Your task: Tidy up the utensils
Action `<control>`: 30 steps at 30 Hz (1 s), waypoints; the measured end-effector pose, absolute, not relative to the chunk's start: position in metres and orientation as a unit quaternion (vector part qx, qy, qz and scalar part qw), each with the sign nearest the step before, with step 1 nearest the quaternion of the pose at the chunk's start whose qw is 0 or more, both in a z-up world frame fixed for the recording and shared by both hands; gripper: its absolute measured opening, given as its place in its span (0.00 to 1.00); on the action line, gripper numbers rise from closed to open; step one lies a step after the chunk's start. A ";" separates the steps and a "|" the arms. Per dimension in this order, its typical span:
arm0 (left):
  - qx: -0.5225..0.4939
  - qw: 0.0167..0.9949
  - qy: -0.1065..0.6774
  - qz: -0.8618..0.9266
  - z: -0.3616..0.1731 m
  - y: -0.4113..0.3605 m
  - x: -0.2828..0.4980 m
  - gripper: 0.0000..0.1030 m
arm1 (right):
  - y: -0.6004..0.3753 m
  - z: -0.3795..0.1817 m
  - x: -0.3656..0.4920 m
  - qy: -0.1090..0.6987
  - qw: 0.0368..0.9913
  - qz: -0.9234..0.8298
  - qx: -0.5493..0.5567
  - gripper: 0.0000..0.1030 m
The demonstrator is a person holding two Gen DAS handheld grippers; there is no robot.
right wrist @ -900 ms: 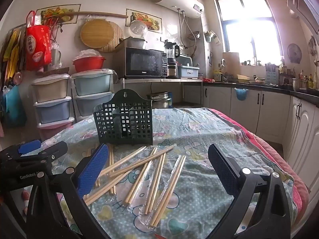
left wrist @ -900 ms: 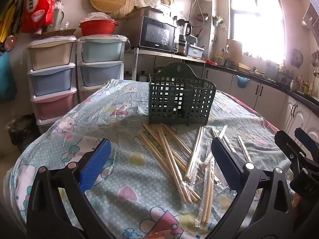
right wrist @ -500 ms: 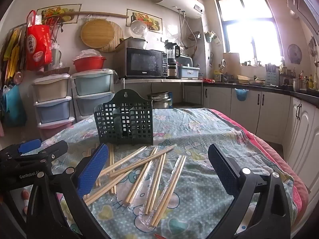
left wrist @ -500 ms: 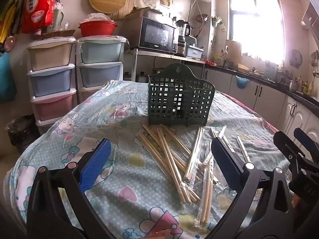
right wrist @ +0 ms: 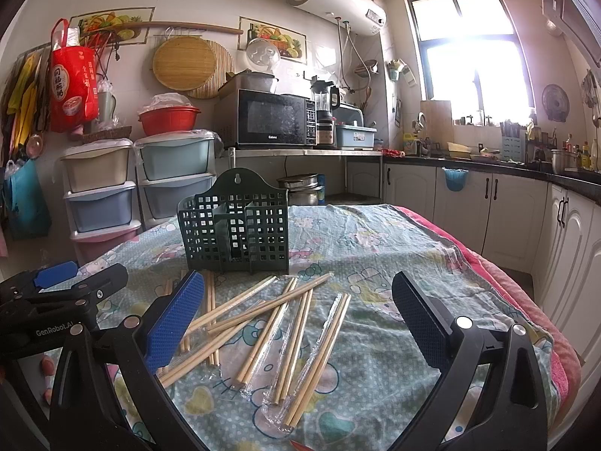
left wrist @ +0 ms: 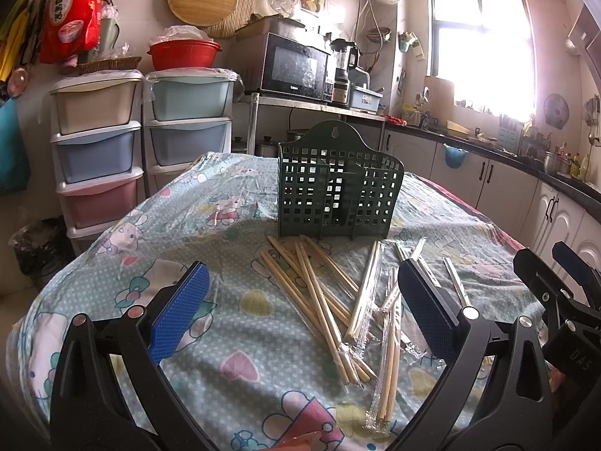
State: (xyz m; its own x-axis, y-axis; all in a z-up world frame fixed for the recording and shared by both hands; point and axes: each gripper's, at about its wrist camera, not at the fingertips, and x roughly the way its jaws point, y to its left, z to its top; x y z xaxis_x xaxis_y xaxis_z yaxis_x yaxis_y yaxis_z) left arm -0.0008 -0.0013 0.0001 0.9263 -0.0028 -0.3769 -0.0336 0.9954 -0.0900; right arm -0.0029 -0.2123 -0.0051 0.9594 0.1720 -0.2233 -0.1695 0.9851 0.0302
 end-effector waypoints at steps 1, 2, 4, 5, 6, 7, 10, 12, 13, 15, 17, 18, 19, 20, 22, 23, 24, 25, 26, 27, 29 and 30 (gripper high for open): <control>-0.048 0.980 0.192 0.008 0.000 -0.001 -0.001 0.90 | -0.212 -0.005 -0.003 0.113 0.990 0.087 0.005 0.94; -0.047 0.980 0.192 0.008 0.000 -0.001 -0.001 0.90 | -0.212 -0.005 -0.003 0.113 0.990 0.087 0.005 0.94; -0.048 0.980 0.192 0.007 0.000 -0.001 -0.001 0.90 | -0.212 -0.005 -0.003 0.113 0.990 0.087 0.005 0.94; -0.047 0.980 0.192 0.007 0.000 -0.001 -0.001 0.90 | -0.212 -0.005 -0.003 0.113 0.990 0.087 0.005 0.94; -0.047 0.980 0.191 0.008 0.000 -0.001 -0.001 0.90 | -0.212 -0.005 -0.003 0.113 0.990 0.086 0.005 0.94; -0.047 0.980 0.191 0.008 0.000 -0.001 -0.001 0.90 | -0.212 -0.005 -0.003 0.113 0.990 0.086 0.005 0.94; -0.047 0.980 0.191 0.008 0.000 -0.001 -0.001 0.90 | -0.212 -0.005 -0.003 0.113 0.990 0.087 0.005 0.94; -0.048 0.980 0.191 0.008 0.000 -0.001 -0.001 0.90 | -0.212 -0.005 -0.003 0.113 0.990 0.087 0.005 0.94; -0.048 0.980 0.191 0.008 0.000 -0.001 -0.001 0.90 | -0.212 -0.005 -0.003 0.113 0.990 0.087 0.005 0.94; -0.048 0.980 0.191 0.008 0.000 -0.001 -0.001 0.90 | -0.212 -0.005 -0.003 0.113 0.990 0.086 0.005 0.94; -0.048 0.981 0.190 0.007 0.000 -0.001 -0.001 0.90 | -0.212 -0.005 -0.003 0.113 0.990 0.086 0.005 0.94; -0.047 0.981 0.191 0.007 0.000 -0.001 -0.001 0.90 | -0.212 -0.005 -0.004 0.113 0.990 0.087 0.005 0.94; -0.047 0.981 0.190 0.007 0.000 -0.001 -0.001 0.90 | -0.212 -0.005 -0.004 0.113 0.990 0.087 0.005 0.94; -0.048 0.981 0.190 0.007 0.000 -0.001 -0.001 0.90 | -0.211 -0.005 -0.004 0.113 0.990 0.087 0.005 0.94; -0.048 0.981 0.190 0.007 0.000 -0.001 -0.001 0.90 | -0.211 -0.005 -0.004 0.112 0.990 0.087 0.005 0.94; -0.047 0.981 0.190 0.007 0.000 -0.001 -0.002 0.90 | -0.211 -0.005 -0.004 0.112 0.990 0.087 0.005 0.94; -0.047 0.981 0.190 0.007 0.001 -0.002 -0.002 0.90 | -0.211 -0.005 -0.004 0.112 0.990 0.087 0.005 0.94; -0.047 0.981 0.190 0.007 0.001 -0.002 -0.002 0.90 | -0.211 -0.005 -0.004 0.112 0.990 0.087 0.004 0.94; -0.048 0.981 0.190 0.007 0.001 -0.002 -0.002 0.90 | -0.211 -0.004 -0.004 0.112 0.990 0.087 0.005 0.94; -0.048 0.981 0.190 0.007 0.002 -0.002 -0.002 0.90 | -0.211 -0.004 -0.005 0.112 0.990 0.087 0.005 0.94; -0.047 0.981 0.190 0.007 0.001 -0.002 -0.002 0.90 | -0.211 -0.004 -0.005 0.112 0.990 0.087 0.005 0.94; -0.048 0.981 0.190 0.007 0.001 -0.002 -0.002 0.90 | -0.211 -0.004 -0.005 0.112 0.990 0.087 0.004 0.94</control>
